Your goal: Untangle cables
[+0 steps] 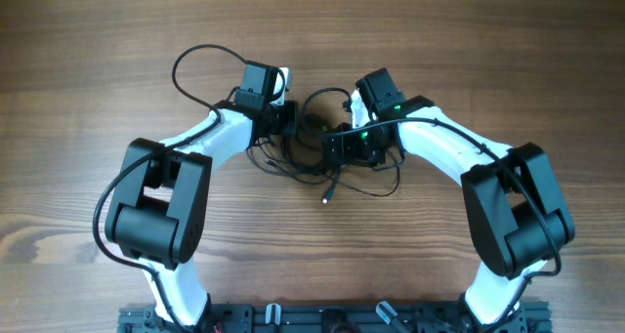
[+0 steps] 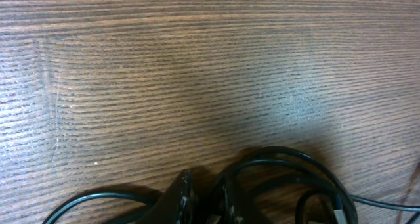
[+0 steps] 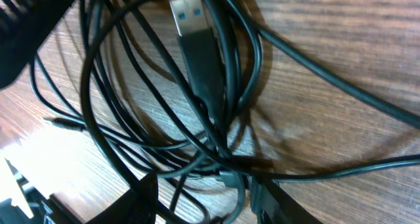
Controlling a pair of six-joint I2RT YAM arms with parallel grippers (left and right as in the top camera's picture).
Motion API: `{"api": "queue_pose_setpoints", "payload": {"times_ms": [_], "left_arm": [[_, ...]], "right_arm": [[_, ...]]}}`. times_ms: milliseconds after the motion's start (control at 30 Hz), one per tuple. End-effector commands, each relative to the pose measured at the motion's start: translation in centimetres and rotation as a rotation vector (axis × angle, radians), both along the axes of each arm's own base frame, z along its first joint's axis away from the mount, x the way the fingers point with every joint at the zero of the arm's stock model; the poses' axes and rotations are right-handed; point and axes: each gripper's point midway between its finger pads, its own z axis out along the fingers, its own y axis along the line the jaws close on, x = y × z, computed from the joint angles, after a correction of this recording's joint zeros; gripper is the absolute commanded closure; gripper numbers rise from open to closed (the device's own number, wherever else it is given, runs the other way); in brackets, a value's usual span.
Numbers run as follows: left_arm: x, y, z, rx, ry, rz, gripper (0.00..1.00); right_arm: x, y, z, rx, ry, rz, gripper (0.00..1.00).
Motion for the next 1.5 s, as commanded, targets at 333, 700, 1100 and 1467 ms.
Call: {"api": "queue_pose_setpoints", "payload": {"times_ms": [333, 700, 1100, 1467], "left_arm": [[0.5, -0.1, 0.0, -0.004, -0.007, -0.007, 0.82], [0.5, -0.1, 0.0, -0.004, -0.008, -0.007, 0.82], [0.5, -0.1, 0.0, -0.004, -0.008, -0.007, 0.82], [0.5, -0.1, 0.0, -0.004, -0.008, -0.007, 0.82]], "right_arm": [[-4.0, 7.4, 1.8, 0.122, -0.064, 0.209, 0.57], [1.3, -0.9, 5.0, -0.17, -0.237, 0.065, 0.48], [1.4, 1.0, 1.2, -0.039, -0.244, 0.033, 0.66], [-3.0, 3.4, 0.2, 0.113, -0.092, 0.134, 0.66]]}}
